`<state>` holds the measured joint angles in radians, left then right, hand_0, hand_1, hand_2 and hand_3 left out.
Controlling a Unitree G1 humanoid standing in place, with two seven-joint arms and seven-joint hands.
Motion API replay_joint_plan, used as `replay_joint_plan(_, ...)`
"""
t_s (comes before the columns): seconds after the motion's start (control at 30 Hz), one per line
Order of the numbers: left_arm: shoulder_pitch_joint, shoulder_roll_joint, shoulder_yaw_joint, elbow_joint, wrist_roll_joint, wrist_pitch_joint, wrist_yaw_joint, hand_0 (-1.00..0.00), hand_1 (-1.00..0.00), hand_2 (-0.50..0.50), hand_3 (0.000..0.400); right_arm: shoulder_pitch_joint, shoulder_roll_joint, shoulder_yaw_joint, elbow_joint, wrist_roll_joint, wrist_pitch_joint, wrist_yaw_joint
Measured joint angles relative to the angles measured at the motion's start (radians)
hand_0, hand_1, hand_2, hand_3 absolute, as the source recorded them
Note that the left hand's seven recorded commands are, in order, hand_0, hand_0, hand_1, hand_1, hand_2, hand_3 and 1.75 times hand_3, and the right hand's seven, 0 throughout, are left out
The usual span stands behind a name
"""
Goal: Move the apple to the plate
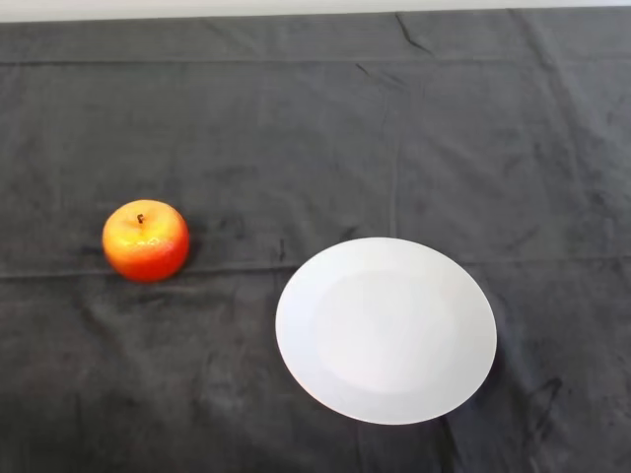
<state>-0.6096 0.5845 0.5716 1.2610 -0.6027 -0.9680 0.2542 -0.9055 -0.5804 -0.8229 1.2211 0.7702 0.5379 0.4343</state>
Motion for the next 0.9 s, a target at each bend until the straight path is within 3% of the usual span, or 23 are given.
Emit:
replay_joint_plan(0.73,-0.053,-0.125,-0.131,0.0,0.191,-0.044,-0.066,0.0,0.0,0.0,0.0,0.0,0.0,0.0,0.0,0.0,0.0,0.0)
replay_joint_plan(0.9,-0.069,-0.16,-0.165,0.0,0.206,-0.05,-0.082,0.0,0.0,0.0,0.0,0.0,0.0,0.0,0.0,0.0,0.0,0.0)
